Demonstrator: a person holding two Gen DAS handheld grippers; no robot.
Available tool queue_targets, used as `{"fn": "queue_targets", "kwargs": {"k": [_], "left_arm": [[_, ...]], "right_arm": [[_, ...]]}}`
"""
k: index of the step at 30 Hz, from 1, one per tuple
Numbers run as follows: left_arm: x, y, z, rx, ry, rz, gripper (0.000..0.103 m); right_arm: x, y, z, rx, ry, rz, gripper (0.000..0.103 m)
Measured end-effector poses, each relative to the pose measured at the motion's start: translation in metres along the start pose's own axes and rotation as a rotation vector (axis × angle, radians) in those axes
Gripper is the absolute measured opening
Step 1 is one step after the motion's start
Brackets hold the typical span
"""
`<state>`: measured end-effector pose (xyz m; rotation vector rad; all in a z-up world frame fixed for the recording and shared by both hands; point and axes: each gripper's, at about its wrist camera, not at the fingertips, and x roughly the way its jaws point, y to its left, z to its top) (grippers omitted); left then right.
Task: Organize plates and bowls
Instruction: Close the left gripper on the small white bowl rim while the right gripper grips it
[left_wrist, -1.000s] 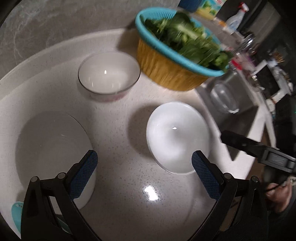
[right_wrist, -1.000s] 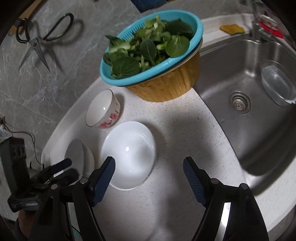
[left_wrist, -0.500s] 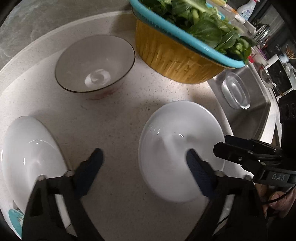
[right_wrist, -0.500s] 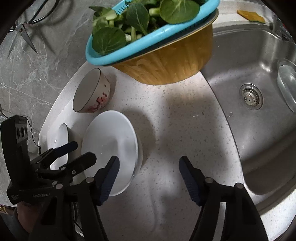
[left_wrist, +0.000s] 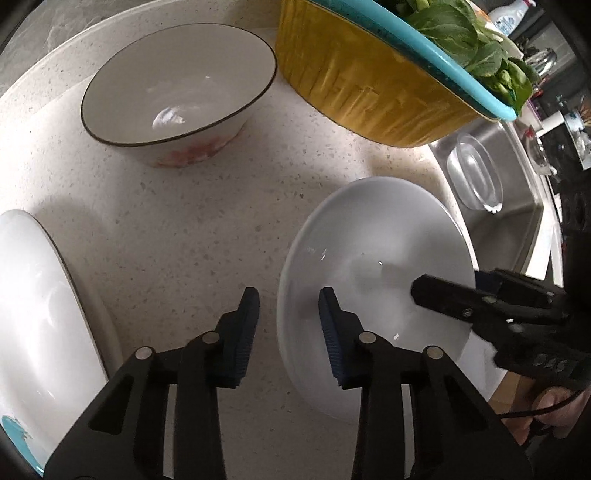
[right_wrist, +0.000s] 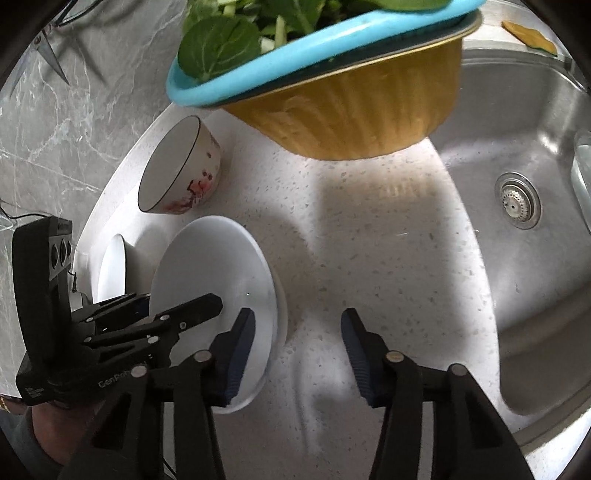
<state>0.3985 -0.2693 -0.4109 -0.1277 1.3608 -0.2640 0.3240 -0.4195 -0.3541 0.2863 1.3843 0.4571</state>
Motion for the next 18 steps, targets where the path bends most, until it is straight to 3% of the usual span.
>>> {"fn": "queue_targets", "kwargs": {"k": [3,8,18], "left_arm": [[-0.001,0.002,-0.001,-0.001,-0.006,-0.013,0.024],[-0.003,-0.006,0.003,0.009,-0.008,-0.024,0.014],[-0.011,-0.015,0.001,0.017,-0.017,-0.044,0.011]], "right_arm": [[0.007,0.003,-0.001,-0.01,0.013,-0.009,0.029],[0.011,0.009,-0.002,-0.034,0.007,-0.001,0.015],[0.007,0.005,-0.003,-0.019,-0.023,-0.025,0.01]]}}
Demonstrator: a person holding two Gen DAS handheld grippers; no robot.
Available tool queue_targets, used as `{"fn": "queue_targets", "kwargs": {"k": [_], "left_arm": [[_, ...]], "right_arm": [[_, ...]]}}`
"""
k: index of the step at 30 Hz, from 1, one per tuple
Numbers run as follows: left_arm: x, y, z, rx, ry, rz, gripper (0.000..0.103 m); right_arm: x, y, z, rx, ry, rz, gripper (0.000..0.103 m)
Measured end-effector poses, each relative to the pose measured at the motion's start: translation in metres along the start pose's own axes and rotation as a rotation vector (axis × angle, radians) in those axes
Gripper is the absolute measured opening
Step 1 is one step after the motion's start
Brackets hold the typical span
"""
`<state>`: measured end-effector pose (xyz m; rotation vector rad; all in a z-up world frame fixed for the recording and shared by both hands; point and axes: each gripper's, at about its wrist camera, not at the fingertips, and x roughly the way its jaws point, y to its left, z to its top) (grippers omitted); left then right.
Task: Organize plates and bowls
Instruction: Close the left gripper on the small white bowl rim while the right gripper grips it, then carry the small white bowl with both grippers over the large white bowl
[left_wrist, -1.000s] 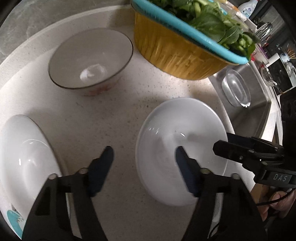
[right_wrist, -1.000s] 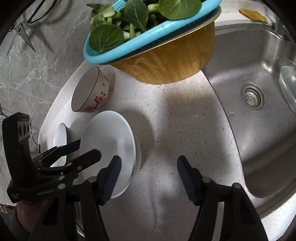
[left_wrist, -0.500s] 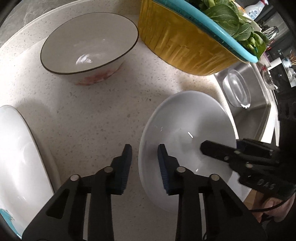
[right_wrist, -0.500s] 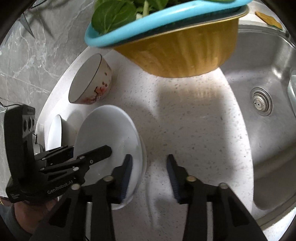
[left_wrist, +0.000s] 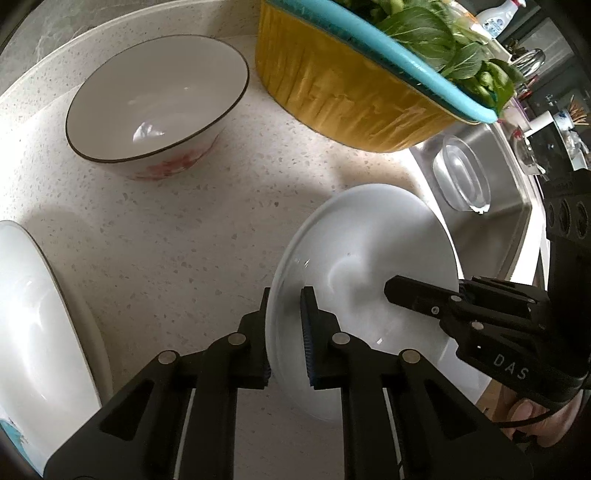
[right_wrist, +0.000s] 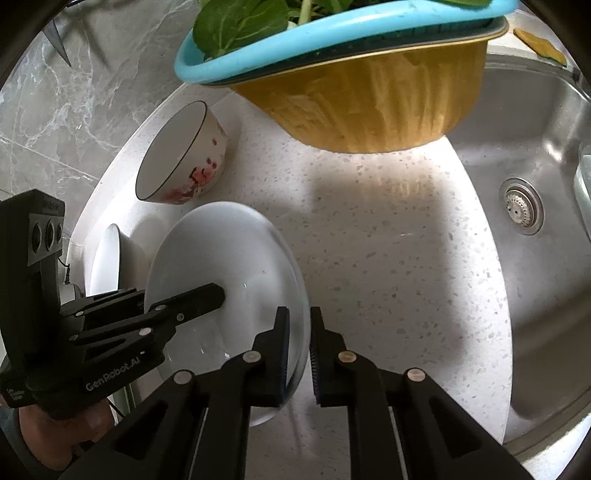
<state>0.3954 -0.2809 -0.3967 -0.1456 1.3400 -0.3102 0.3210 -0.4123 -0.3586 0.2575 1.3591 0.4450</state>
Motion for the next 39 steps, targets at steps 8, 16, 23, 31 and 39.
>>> {"fn": "queue_targets", "kwargs": {"k": [8,16,23,31,39], "left_arm": [[-0.026,-0.01,-0.007,0.017,-0.03,-0.015,0.011],[-0.083,0.002,-0.016,0.01,-0.09,-0.02,0.011],[-0.144,0.035,-0.033,-0.032,-0.151,0.024,0.011],[-0.187,0.105,-0.056,-0.104,-0.179,0.079,0.011],[-0.18,0.173,-0.071,-0.15,-0.134,0.086,0.012]], "right_arm": [[-0.022,0.006,-0.002,-0.012,-0.042,-0.013,0.01],[-0.044,0.032,-0.005,-0.042,-0.071,0.003,0.01],[-0.046,0.084,-0.001,-0.119,-0.072,0.052,0.01],[-0.029,0.159,0.006,-0.23,-0.047,0.108,0.01],[0.006,0.207,0.016,-0.269,0.007,0.108,0.01]]}}
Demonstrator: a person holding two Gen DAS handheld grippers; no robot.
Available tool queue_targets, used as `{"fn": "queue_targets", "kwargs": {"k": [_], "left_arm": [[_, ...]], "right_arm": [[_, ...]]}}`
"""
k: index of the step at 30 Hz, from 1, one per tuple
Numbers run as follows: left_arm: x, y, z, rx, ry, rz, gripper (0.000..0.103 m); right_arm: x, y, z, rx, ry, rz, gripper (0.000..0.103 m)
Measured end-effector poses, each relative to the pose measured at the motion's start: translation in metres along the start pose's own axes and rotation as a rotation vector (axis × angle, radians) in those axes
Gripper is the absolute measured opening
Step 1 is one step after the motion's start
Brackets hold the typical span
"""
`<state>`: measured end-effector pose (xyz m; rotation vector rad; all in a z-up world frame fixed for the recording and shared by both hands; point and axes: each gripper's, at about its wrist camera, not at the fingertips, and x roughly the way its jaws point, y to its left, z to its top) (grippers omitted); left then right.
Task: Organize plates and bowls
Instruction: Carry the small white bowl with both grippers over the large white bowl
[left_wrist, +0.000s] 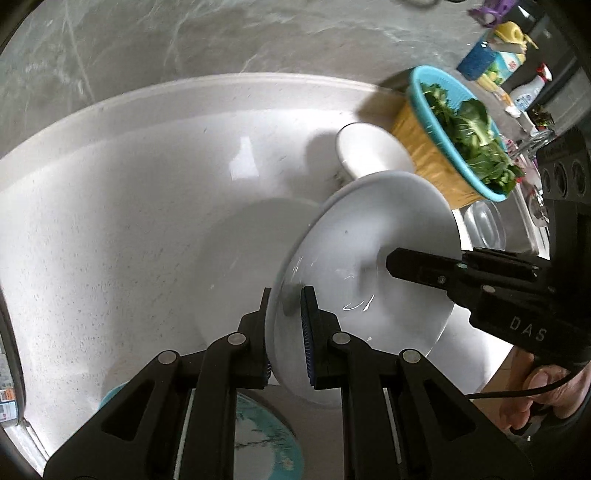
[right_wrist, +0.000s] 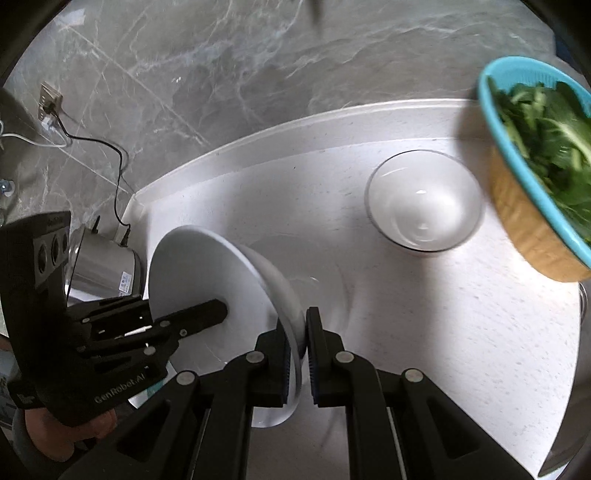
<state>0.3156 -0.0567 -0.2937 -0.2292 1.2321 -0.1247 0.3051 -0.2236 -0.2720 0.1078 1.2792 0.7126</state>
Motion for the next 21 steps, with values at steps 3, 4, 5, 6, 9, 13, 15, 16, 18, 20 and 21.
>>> {"fn": "queue_targets", "kwargs": {"k": [3,4,5,6,9,13,15,16,18,20,21], "left_arm": [[0.012,0.015,-0.003,-0.004,0.025,-0.009,0.012],[0.016,0.02,-0.004,-0.002,0.033,-0.01,0.012],[0.02,0.023,-0.004,0.001,0.038,-0.01,0.012],[0.023,0.026,-0.005,0.003,0.044,-0.011,0.012],[0.031,0.033,-0.007,0.006,0.057,-0.019,0.012],[0.038,0.041,-0.007,0.012,0.07,-0.01,0.012],[0.042,0.04,-0.006,0.009,0.077,-0.01,0.012],[0.045,0.041,-0.006,0.009,0.08,-0.009,0.012],[0.051,0.039,-0.004,0.009,0.088,-0.005,0.012],[0.058,0.038,-0.002,0.008,0.097,0.0,0.013],[0.064,0.035,0.0,0.005,0.104,0.004,0.014]], "right_arm": [[0.016,0.003,0.001,0.01,0.025,-0.019,0.01],[0.02,0.002,0.0,0.014,0.032,-0.024,0.01],[0.024,0.001,-0.001,0.021,0.04,-0.029,0.01],[0.029,0.001,-0.001,0.023,0.046,-0.037,0.01],[0.038,-0.001,-0.002,0.033,0.061,-0.055,0.01],[0.048,0.0,0.0,0.038,0.081,-0.07,0.01],[0.053,0.001,0.001,0.04,0.088,-0.079,0.01],[0.056,0.001,0.003,0.041,0.09,-0.081,0.01],[0.06,0.001,0.005,0.045,0.099,-0.084,0.01],[0.062,-0.001,0.002,0.045,0.108,-0.092,0.01],[0.065,-0.001,0.002,0.044,0.117,-0.097,0.01]]}}
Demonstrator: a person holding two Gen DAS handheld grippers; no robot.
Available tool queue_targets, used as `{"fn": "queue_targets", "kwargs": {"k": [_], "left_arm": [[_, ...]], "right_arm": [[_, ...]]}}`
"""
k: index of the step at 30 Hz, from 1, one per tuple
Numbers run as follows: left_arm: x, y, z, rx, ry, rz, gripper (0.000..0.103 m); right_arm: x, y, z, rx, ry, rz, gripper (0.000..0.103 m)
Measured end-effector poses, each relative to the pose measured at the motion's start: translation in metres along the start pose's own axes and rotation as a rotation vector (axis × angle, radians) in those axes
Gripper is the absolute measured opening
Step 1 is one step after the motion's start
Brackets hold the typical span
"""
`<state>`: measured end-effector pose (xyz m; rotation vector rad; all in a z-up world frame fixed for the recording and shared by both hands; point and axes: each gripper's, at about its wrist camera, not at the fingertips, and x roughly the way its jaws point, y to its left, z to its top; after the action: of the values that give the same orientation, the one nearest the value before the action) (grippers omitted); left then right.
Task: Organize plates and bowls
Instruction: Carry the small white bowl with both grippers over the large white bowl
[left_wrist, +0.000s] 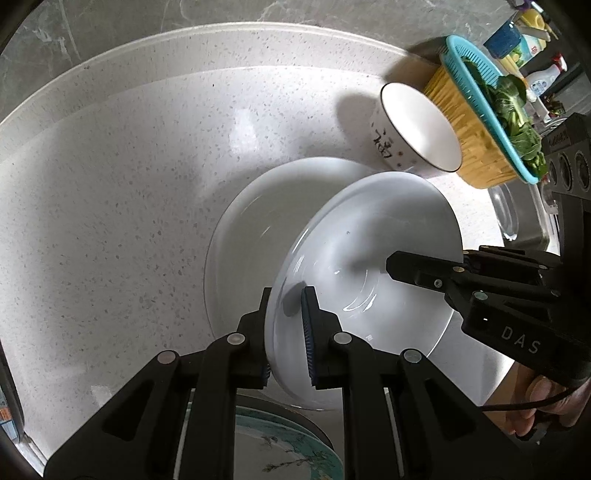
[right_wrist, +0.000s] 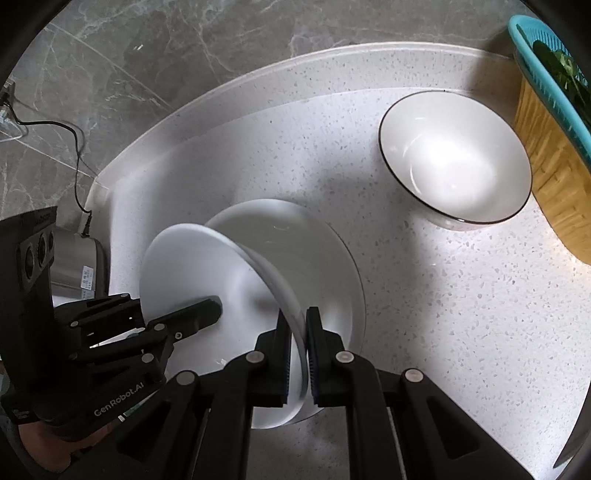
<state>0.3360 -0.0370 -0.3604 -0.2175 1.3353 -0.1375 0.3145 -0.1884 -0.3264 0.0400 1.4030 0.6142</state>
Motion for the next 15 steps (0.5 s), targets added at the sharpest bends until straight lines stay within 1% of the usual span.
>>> {"fn": "queue_targets", "kwargs": {"k": [3,15], "left_arm": [[0.008,0.0,0.002,-0.011,0.008,0.0,0.016],[0.022,0.0,0.005,-0.017,0.009,0.019,0.016]], "right_arm": [[0.004,0.0,0.0,-0.003,0.009,-0.008,0.01],[0.018,0.004,0.001,-0.016,0.024,-0.038,0.01]]}}
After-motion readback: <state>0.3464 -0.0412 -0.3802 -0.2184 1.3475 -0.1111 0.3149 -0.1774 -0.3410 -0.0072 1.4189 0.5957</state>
